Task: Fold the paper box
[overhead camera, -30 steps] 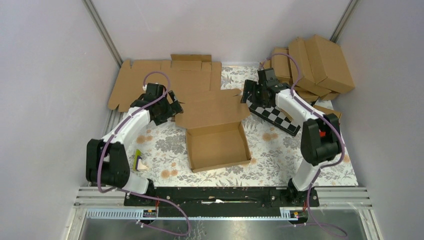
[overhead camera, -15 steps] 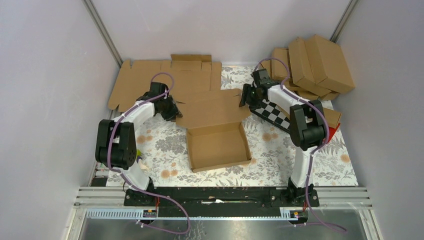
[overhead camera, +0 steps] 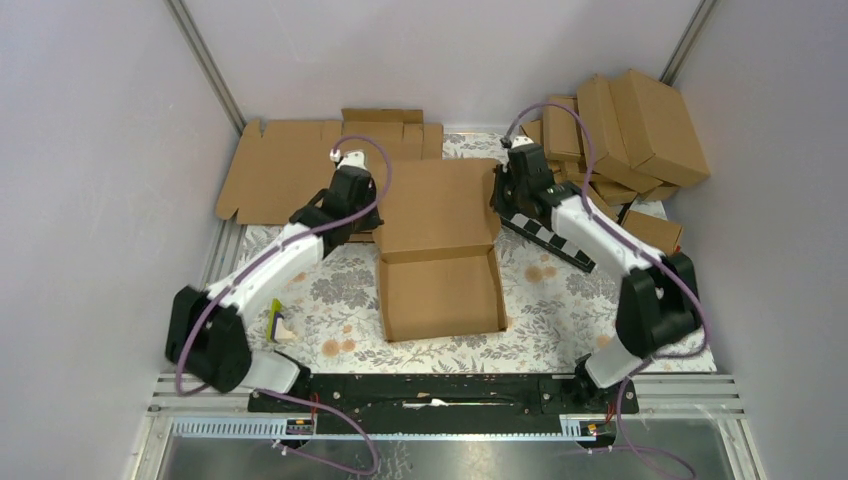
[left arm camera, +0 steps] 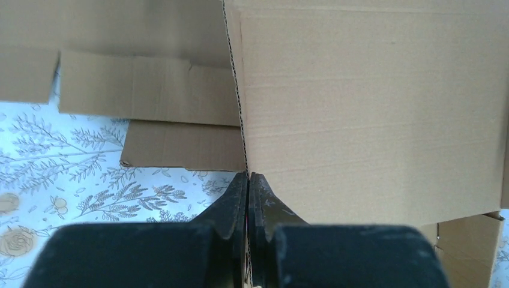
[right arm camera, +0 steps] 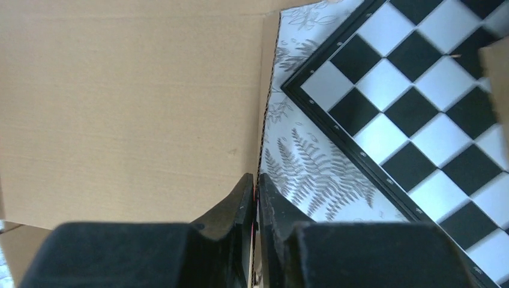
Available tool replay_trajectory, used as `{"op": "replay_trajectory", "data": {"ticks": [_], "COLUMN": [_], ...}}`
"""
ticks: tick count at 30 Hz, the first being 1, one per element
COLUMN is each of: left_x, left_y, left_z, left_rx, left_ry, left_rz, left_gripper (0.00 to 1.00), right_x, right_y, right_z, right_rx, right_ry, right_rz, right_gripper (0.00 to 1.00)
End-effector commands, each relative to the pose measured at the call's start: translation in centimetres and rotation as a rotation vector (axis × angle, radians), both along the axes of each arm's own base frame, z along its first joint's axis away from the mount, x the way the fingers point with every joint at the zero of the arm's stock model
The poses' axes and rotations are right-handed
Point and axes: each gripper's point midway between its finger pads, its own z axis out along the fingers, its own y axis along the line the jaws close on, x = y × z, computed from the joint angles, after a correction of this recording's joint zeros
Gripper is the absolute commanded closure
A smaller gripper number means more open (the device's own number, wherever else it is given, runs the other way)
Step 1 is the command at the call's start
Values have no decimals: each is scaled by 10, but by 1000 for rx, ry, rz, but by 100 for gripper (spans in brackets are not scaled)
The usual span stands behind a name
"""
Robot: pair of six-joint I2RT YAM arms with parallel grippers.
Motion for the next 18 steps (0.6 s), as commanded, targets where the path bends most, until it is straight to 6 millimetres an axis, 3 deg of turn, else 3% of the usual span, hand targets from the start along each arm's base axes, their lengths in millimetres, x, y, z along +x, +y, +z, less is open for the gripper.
{"op": "replay_trajectory", "data": {"ticks": [1,5,6,7,9,15,18], "left_x": [-3,-25,-30,-34,-41,-47,-53], "left_y": [-11,-17,-18,-19,-19,-18,-20], "left_z": [69,96,101,103,109,101,102], "left_rx": [58,1,-34,-67,-111,-73,-66], "left_ry": [-383,-628,-681,-726,-806,-845,-874], "left_rz": [2,-12,-18,-31,-43,-90,-116], "left_gripper": [100,100,100,100,100,100,100], "right_x": [-12,-33,-38,-43,-48,-59,-59], "right_y": [-11,-10,-10,-13,-19,-40,-54], "right_z": [53,86,87,88,88,95,102], "right_rx": [-49,42,65,76,79,-29,-28], "right_ry": [-319,-570,-596,-609,-604,-335,-269], "right_rz": [-54,-51,-47,-48,-71,-122,-125], "right_gripper": [86,71,62,42,24,11,9]}}
